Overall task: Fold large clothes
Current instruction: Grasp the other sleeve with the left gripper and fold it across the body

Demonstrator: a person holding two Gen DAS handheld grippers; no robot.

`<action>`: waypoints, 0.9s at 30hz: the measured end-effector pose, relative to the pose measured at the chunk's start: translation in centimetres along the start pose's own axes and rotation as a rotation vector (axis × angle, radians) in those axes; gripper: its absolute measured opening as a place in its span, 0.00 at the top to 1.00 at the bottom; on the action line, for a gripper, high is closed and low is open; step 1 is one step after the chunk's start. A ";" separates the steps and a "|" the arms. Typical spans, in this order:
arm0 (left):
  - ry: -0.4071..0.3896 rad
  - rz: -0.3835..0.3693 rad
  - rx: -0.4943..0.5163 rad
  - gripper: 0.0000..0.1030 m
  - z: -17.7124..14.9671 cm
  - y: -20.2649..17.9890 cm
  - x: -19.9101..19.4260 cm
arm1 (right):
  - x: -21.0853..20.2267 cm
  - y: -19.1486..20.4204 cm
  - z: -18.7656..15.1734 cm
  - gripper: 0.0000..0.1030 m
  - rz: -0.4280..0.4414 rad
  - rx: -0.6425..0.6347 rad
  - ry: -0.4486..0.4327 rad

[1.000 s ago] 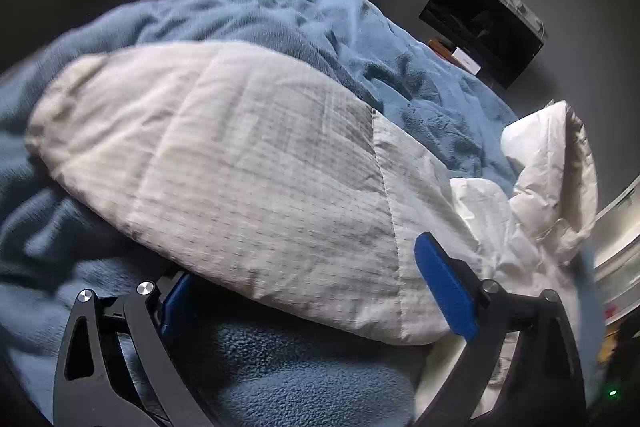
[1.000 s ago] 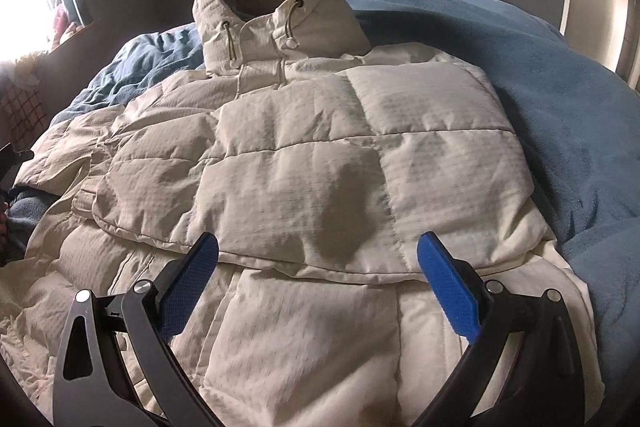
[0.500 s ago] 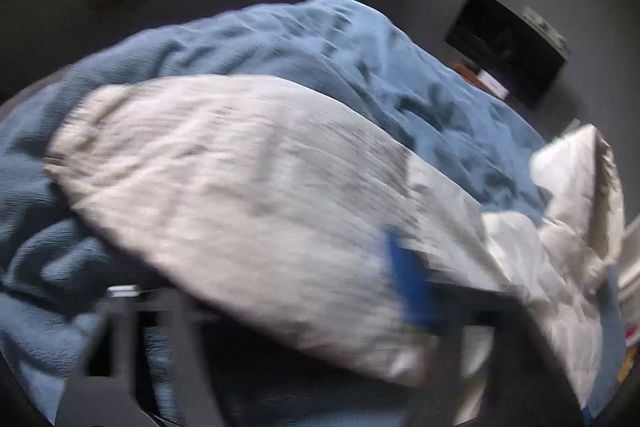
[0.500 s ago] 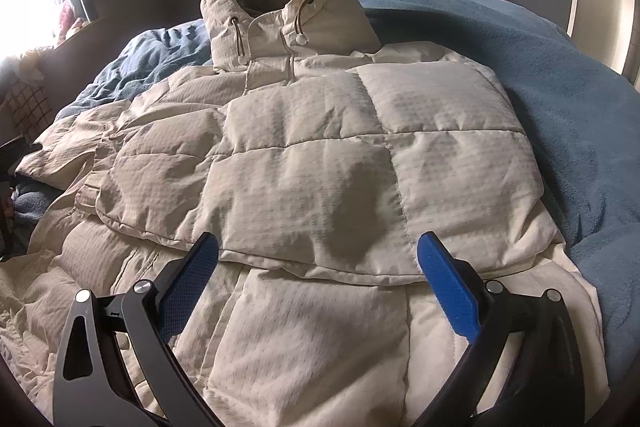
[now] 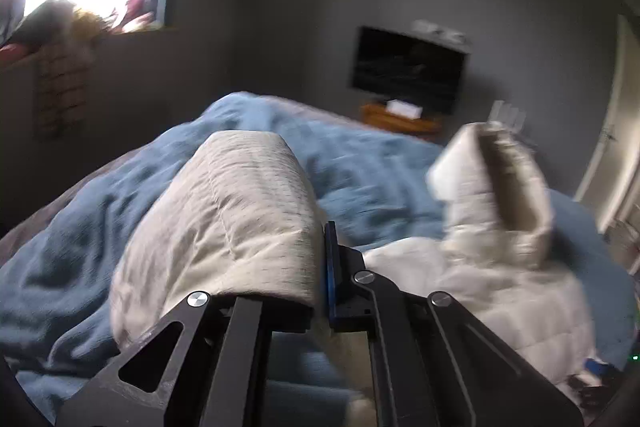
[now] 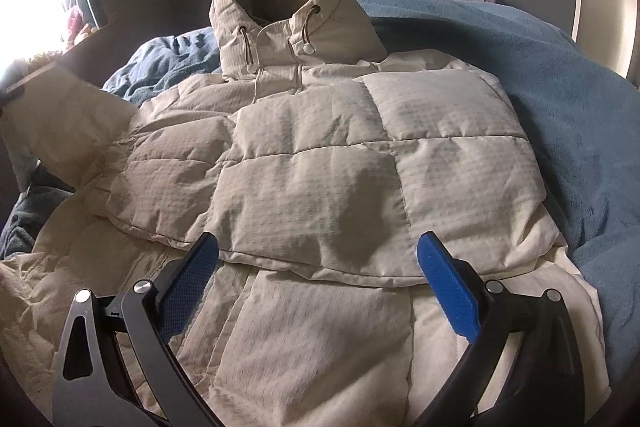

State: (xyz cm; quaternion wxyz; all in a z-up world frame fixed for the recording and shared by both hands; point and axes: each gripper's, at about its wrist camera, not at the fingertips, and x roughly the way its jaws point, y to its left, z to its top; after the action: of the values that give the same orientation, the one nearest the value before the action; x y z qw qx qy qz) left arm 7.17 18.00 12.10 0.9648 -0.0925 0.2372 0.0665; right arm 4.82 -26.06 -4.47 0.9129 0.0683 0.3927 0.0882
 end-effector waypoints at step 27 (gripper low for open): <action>0.435 -0.456 0.278 0.54 -15.3 -18.3 7.0 | 0.3 -1.8 0.3 0.07 0.036 0.084 0.000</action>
State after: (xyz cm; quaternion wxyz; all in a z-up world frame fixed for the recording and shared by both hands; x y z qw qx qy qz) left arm 9.67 -2.50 -1.87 0.8851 -0.0226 0.4172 -0.2052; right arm 5.40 -27.77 -4.81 0.9075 0.1135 0.3947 0.0880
